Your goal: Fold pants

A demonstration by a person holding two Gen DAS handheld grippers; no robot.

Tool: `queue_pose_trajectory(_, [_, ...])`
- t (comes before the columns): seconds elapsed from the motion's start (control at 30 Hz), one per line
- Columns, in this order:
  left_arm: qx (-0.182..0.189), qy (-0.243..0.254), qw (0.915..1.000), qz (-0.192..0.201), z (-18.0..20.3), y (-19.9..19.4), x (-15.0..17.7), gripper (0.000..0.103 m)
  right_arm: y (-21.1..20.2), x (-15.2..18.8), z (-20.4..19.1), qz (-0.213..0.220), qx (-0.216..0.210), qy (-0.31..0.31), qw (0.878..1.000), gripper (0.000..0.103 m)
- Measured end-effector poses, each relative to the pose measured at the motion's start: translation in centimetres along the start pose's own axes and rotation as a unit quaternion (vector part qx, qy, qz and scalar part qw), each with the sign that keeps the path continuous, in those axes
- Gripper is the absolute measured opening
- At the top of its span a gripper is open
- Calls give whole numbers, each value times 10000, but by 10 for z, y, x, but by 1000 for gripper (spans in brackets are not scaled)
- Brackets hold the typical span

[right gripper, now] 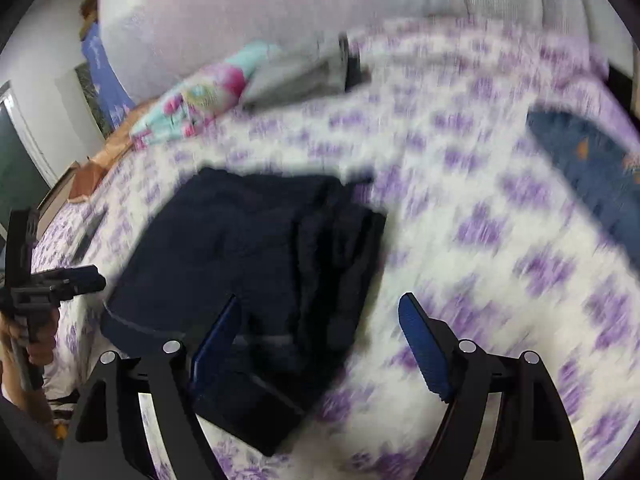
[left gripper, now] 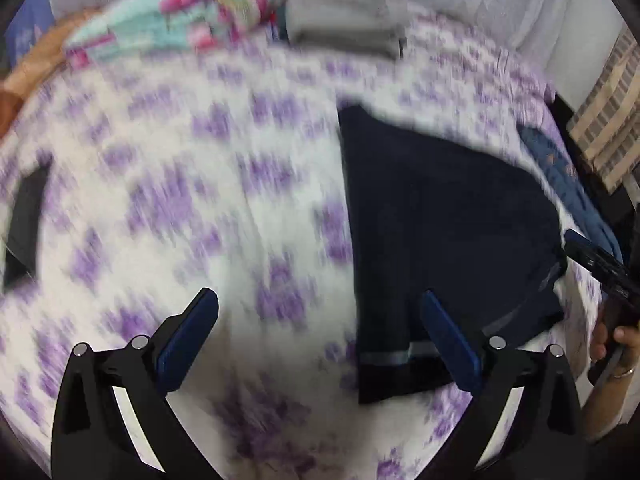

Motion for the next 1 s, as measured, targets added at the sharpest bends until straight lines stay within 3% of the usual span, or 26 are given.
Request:
queue_pose_trajectory(0.03, [-83,46,9998,183,3,-3,-14,99,-3,-13,-4,232,-136,16,9996,80])
queue_pose_trajectory(0.1, [-224,87,9988,419,13,3,-41,99,4,-34,-17,421,-330,-131,9985,67])
queue_pose_trajectory(0.13, [-208,134,9985,490,17,8,-53,99,13,-44,-26,405,-458,-209,9979,50])
queue_pose_trajectory(0.17, [-219,179,9983,507,23,17,-65,99,25,-52,-35,304,-635,-232,9973,36])
queue_pose_trajectory(0.23, [-275,167,9991,283,33,47,-89,99,64,-64,-54,-208,-1028,-155,9944,26])
queue_pose_trajectory(0.27, [-236,116,9996,122,36,62,-97,99,79,-66,-59,-393,-1067,-149,9934,26])
queue_pose_trajectory(0.33, [-135,-81,9995,-290,38,93,-108,99,115,-63,-66,-954,-984,-71,9905,26])
queue_pose_trajectory(0.37, [-158,-163,9985,-489,35,110,-111,99,134,-59,-62,-1263,-780,-67,9889,21])
queue_pose_trajectory(0.4, [-307,-208,9975,-601,30,121,-110,99,142,-56,-59,-1314,-606,-143,9894,15])
queue_pose_trajectory(0.43, [-531,-254,9959,-682,21,131,-109,99,146,-54,-51,-1290,-320,-263,9908,0])
queue_pose_trajectory(0.47, [-596,-341,9950,-720,13,137,-108,99,143,-53,-40,-1238,-299,-205,9916,0])
queue_pose_trajectory(0.5, [-288,-589,9949,-761,4,138,-105,99,137,-52,-35,-1193,-390,-90,9921,0])
queue_pose_trajectory(0.53, [-236,-698,9946,-731,0,135,-103,99,127,-50,-26,-1093,-388,-22,9933,0])
queue_pose_trajectory(0.63, [-416,-478,9965,-546,4,114,-93,99,97,-43,-16,-792,-555,104,9953,2])
queue_pose_trajectory(0.7, [-298,-609,9964,-510,5,96,-82,98,72,-37,-25,-498,-426,-72,9978,12])
queue_pose_trajectory(0.77, [-42,-745,9964,-404,9,79,-74,98,53,-34,-46,-219,-668,-335,9970,46])
queue_pose_trajectory(0.8, [137,-690,9970,-318,18,70,-69,98,50,-32,-55,-184,-835,-434,9954,48])
queue_pose_trajectory(0.87, [381,-261,9985,-299,44,66,-58,98,59,-21,-79,-437,-1031,-725,9911,53])
queue_pose_trajectory(0.9, [361,-48,9987,-350,53,69,-54,98,70,-15,-83,-650,-910,-784,9906,55])
queue_pose_trajectory(0.97, [-85,244,9980,-579,58,84,-42,99,85,-1,-78,-941,-629,-832,9901,55])
queue_pose_trajectory(1.0, [-98,132,9977,-665,53,89,-36,99,84,1,-77,-954,-645,-842,9898,55])
Point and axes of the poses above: each gripper's, at about its wrist camera, not at the fingertips, and y roughly the way its jaws point, z to its right, x to its underside, the point moved 4 cm from there along y, roughly the way its jaws point, and after that the axes turned 2 degrees about y, right-handed, at the moved point
